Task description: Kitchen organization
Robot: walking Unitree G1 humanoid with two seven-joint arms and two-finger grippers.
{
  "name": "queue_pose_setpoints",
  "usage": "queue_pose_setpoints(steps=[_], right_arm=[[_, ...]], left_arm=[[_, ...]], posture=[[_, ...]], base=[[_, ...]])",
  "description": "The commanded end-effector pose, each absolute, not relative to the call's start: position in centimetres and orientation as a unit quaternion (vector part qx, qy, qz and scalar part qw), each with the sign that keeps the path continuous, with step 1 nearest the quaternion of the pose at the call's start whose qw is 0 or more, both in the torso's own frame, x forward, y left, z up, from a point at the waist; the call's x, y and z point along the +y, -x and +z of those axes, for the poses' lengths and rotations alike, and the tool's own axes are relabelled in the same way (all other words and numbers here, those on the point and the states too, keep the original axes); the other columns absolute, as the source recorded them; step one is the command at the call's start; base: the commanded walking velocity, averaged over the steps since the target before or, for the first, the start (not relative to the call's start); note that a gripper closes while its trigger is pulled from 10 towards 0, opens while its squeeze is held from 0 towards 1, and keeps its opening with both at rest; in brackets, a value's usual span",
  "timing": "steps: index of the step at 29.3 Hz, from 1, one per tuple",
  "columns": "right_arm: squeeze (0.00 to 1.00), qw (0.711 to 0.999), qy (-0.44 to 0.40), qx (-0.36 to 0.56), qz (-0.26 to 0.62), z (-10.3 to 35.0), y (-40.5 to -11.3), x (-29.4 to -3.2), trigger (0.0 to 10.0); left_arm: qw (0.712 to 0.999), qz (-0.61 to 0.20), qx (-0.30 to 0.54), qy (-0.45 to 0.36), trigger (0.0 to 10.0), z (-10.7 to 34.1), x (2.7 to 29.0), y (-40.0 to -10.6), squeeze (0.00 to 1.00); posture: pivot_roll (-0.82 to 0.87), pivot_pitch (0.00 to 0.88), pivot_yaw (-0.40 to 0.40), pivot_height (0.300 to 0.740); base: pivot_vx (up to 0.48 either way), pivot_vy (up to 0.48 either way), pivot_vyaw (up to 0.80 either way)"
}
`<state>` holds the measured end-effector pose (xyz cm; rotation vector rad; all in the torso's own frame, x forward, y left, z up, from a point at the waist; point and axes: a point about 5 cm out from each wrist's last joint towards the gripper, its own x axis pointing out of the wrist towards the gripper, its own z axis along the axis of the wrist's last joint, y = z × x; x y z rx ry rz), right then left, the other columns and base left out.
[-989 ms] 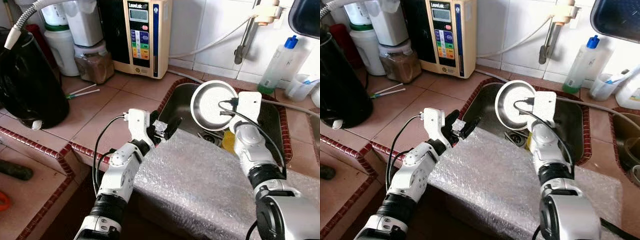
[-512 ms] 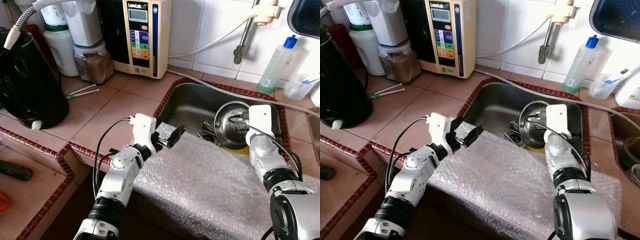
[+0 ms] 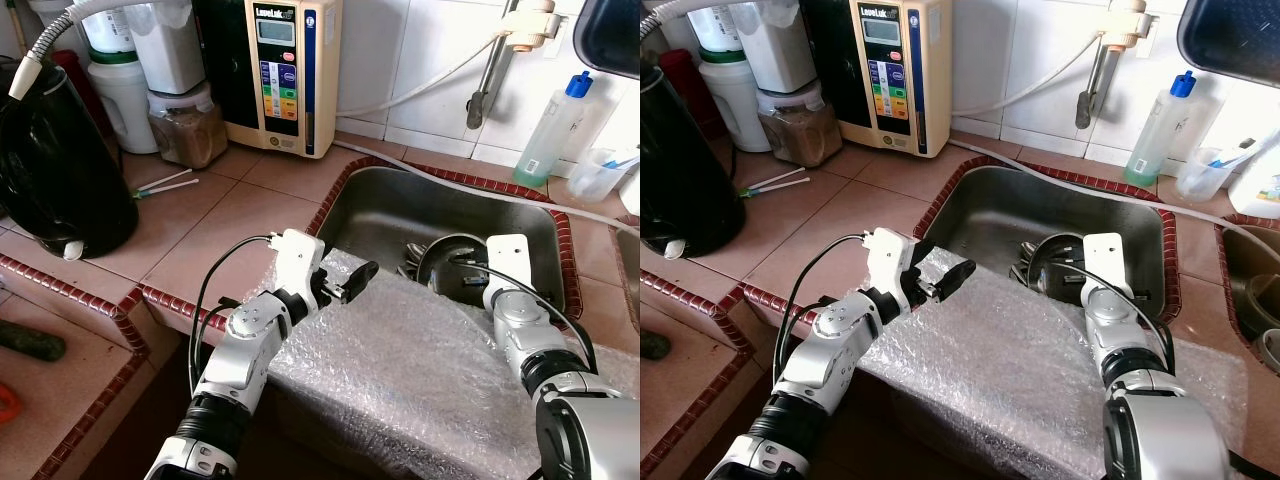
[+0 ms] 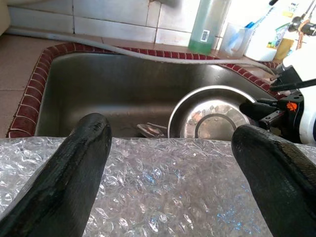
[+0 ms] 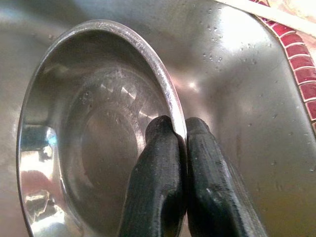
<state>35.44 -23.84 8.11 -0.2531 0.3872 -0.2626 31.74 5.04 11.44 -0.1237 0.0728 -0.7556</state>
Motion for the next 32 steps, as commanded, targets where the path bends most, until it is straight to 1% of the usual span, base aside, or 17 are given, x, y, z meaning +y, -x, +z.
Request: queue_pose_setpoints(steps=[1, 4, 6, 10, 20, 21, 23, 25, 28, 29, 32], right_arm=[[1.0, 0.963, 0.107, 0.214, -0.12, 7.0, -35.0, -23.2, 10.0], [1.0, 0.966, 0.096, 0.211, -0.11, 7.0, -35.1, -22.9, 10.0], [1.0, 0.973, 0.072, 0.202, -0.088, 7.1, -35.3, -22.2, 10.0], [1.0, 0.976, 0.067, 0.193, -0.069, 7.1, -35.3, -21.7, 10.0], [1.0, 0.981, 0.056, 0.171, -0.07, 8.0, -35.8, -21.8, 10.0], [1.0, 0.983, 0.075, 0.153, -0.066, 8.6, -36.1, -21.7, 10.0], [1.0, 0.985, 0.089, 0.135, -0.053, 9.1, -36.4, -21.3, 10.0], [1.0, 0.991, 0.087, 0.103, -0.026, 9.9, -36.8, -20.4, 10.0], [1.0, 0.992, 0.105, 0.072, -0.015, 10.7, -37.0, -20.0, 10.0], [1.0, 0.995, 0.092, 0.04, -0.008, 11.5, -37.1, -19.8, 10.0], [1.0, 0.997, 0.082, 0.008, -0.003, 12.1, -37.1, -19.7, 10.0]], left_arm=[[0.926, -0.373, 0.035, 0.05, 10.0, 11.6, 4.9, -31.8, 1.0], [0.927, -0.37, 0.033, 0.05, 10.0, 11.8, 4.9, -31.9, 1.0], [0.927, -0.369, 0.035, 0.049, 10.0, 11.7, 4.8, -31.9, 1.0], [0.927, -0.37, 0.036, 0.048, 10.0, 11.7, 4.7, -31.9, 1.0], [0.932, -0.357, 0.041, 0.043, 10.0, 11.5, 5.0, -32.2, 1.0], [0.935, -0.348, 0.042, 0.047, 10.0, 11.5, 5.2, -32.3, 1.0], [0.938, -0.342, 0.039, 0.044, 10.0, 11.5, 5.3, -32.3, 1.0], [0.945, -0.323, 0.032, 0.038, 10.0, 11.6, 5.6, -32.5, 1.0], [0.951, -0.306, 0.026, 0.041, 10.0, 11.7, 6.0, -32.7, 1.0], [0.959, -0.28, 0.01, 0.034, 10.0, 12.0, 6.6, -33.0, 1.0], [0.967, -0.252, -0.005, 0.028, 10.0, 12.4, 7.2, -33.4, 1.0]], posture=[[0.03, 0.0, 0.015, 0.74], [0.03, 0.0, 0.017, 0.74], [0.03, 0.0, 0.018, 0.74], [0.02, 0.0, 0.019, 0.74], [0.03, 0.0, 0.012, 0.74], [0.03, 0.0, 0.008, 0.74], [0.03, 0.0, 0.007, 0.74], [0.03, 0.0, 0.008, 0.74], [0.02, 0.0, 0.01, 0.74], [0.02, 0.0, 0.011, 0.74], [0.02, 0.0, 0.013, 0.74]], base=[[0.0, 0.0, 0.0], [0.0, 0.0, 0.0], [0.0, 0.0, 0.0], [0.0, 0.0, 0.0], [0.0, 0.0, 0.0], [0.0, 0.0, 0.0], [0.0, 0.0, 0.0], [0.0, 0.0, 0.0], [0.0, 0.0, 0.0], [0.0, 0.0, 0.0], [0.0, 0.0, 0.0]])
